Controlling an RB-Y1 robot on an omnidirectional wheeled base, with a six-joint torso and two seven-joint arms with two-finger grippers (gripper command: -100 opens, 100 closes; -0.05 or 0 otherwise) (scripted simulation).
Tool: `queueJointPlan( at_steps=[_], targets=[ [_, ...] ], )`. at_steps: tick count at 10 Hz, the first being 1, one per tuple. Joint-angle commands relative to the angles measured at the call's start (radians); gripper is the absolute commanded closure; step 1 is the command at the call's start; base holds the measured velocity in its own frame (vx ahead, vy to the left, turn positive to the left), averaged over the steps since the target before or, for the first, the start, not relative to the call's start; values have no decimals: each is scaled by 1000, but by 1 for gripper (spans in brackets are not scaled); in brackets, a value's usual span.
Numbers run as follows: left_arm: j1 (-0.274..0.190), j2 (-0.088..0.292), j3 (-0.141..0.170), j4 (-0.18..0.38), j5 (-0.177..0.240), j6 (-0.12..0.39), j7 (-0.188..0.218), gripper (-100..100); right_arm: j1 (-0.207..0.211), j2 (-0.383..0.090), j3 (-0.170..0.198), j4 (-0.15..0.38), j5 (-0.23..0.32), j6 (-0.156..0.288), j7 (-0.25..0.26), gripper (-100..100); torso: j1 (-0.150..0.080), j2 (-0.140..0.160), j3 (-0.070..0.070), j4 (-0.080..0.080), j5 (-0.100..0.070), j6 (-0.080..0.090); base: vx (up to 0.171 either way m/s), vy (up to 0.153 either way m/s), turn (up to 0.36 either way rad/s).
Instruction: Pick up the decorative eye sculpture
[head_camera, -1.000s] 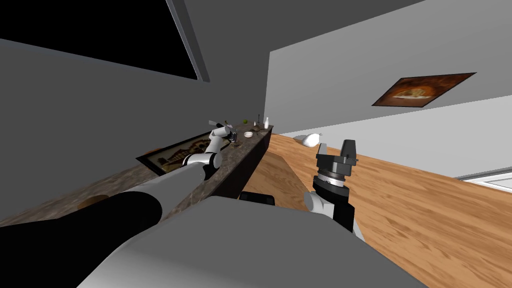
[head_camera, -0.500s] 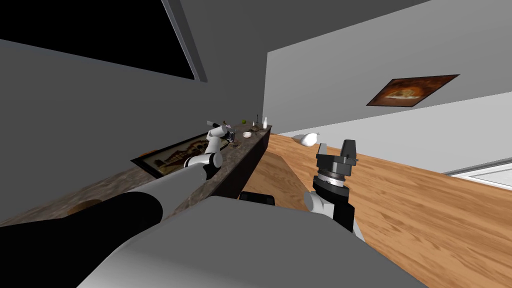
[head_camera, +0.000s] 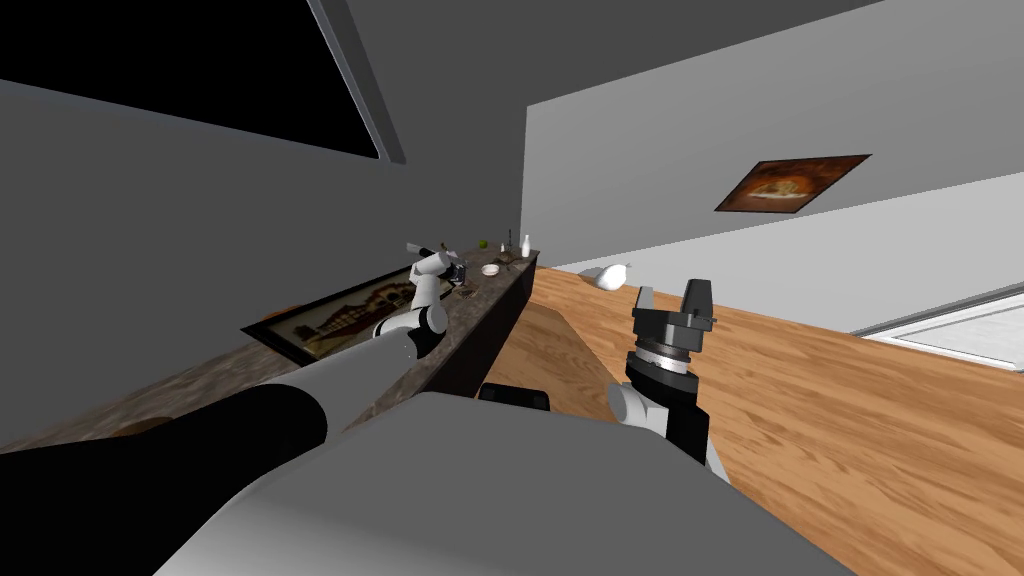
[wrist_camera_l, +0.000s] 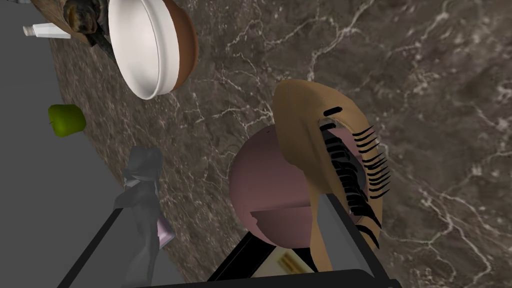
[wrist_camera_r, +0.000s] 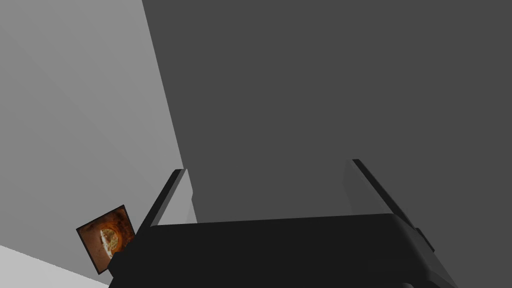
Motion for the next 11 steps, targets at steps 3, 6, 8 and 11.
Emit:
queueJointPlan(
  at_steps=[3, 6, 8, 11],
  targets=[
    [1, -15, 106, -18, -54, 14, -27, -100, 0, 0, 0, 0, 0, 0, 0, 0, 0, -1, -1, 0, 0, -1, -1, 4, -27],
    [5, -46, 199, -57, -133, 39, -76, -100, 0, 0, 0, 0, 0, 0, 0, 0, 0, -1, -1, 0, 0, -1, 0, 4, -88],
    [8, -77, 256, -97, -183, 64, -124, -100, 0, 0, 0, 0, 0, 0, 0, 0, 0, -1, -1, 0, 0, -1, 0, 0, -94],
    [8, -77, 343, -97, -212, 64, -124, -100, 0, 0, 0, 0, 0, 0, 0, 0, 1, -1, -1, 0, 0, -1, -1, 4, -10]
  ],
)
